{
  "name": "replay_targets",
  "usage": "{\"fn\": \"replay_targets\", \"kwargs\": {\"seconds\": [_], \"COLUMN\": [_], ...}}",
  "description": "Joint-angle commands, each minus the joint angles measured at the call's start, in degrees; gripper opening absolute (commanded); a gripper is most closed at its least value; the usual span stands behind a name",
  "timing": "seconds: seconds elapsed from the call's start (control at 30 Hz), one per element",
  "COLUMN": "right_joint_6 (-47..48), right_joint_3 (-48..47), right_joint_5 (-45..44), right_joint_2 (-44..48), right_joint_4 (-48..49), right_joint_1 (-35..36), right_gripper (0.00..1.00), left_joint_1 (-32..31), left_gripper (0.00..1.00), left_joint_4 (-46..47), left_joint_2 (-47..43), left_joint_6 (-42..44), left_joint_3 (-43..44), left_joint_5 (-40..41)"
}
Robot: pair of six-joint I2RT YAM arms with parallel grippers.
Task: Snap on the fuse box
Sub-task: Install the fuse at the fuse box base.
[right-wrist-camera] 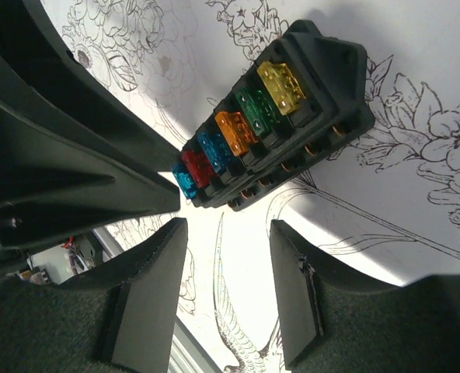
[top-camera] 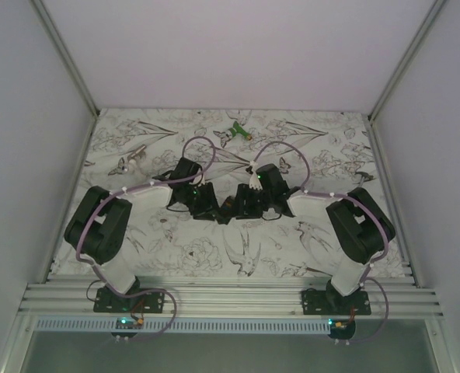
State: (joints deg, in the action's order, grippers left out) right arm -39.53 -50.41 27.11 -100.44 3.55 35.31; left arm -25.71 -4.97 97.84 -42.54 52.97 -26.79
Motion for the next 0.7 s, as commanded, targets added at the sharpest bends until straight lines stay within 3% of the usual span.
{"fn": "replay_targets", "kwargs": {"seconds": [0.0, 0.67], "right_joint_6": [-0.83, -3.11], "right_joint_3": [0.07, -2.67], "right_joint_5": [1.72, 3.08], "right_joint_2": [-0.18, -5.76], "right_joint_4": [3.57, 7.20], "right_joint_1": [0.10, 1.58], "right_gripper": [0.52, 0.47], "left_joint_1": [1.30, 0.74], "left_gripper": [0.43, 0.25], "left_joint_4": [-1.07, -1.23], "left_joint_2": [-2.25, 1.96], "left_joint_6": [0.81, 1.07], "left_joint_3": [0.90, 1.91], "left_joint_5": [1.54, -0.48]}}
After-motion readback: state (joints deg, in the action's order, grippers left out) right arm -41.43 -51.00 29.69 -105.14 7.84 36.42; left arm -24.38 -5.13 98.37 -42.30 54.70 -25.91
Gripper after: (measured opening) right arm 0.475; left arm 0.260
